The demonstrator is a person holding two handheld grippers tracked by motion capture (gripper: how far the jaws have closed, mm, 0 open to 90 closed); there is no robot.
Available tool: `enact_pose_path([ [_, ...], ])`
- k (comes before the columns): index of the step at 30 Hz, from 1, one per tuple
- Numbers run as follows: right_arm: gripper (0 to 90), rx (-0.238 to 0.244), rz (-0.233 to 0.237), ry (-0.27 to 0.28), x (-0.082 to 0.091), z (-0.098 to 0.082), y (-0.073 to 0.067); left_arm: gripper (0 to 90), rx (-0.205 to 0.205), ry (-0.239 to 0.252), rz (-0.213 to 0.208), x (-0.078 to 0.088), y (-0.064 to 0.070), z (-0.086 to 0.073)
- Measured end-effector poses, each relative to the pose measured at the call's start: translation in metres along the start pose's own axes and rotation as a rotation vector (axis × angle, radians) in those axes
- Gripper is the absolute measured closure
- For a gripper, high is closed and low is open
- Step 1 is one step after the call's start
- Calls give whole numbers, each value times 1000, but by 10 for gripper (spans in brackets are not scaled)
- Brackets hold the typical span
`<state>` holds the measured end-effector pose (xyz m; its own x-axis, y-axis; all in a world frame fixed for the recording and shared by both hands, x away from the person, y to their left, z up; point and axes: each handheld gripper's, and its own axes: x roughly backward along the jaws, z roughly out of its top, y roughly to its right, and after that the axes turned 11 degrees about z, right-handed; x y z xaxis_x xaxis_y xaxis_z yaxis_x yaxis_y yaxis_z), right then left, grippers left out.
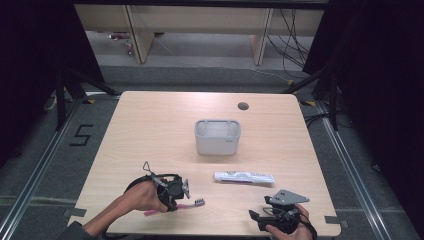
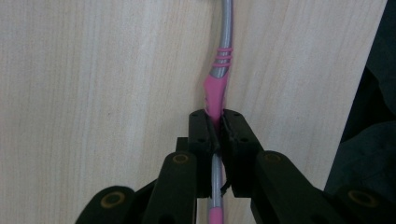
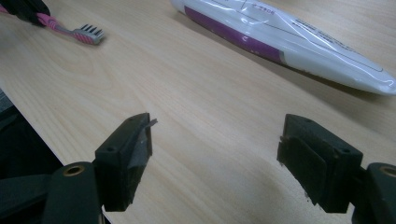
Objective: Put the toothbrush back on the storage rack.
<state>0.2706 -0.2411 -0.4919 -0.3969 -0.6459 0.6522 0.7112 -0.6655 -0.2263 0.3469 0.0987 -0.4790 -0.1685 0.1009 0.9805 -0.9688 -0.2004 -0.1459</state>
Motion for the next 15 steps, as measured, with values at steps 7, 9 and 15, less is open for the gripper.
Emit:
enact_pose_path([
  [7,258,3,-2,-6,0,0,-1,829,-17,-9,-10,-1,-2,3],
  [9,258,-18,10,-4,0,0,-3,829,-18,-11,-16,-1,-1,3],
  [15,258,1,12,1,0,0,0,829,-11,5,-28,3,-3,2],
])
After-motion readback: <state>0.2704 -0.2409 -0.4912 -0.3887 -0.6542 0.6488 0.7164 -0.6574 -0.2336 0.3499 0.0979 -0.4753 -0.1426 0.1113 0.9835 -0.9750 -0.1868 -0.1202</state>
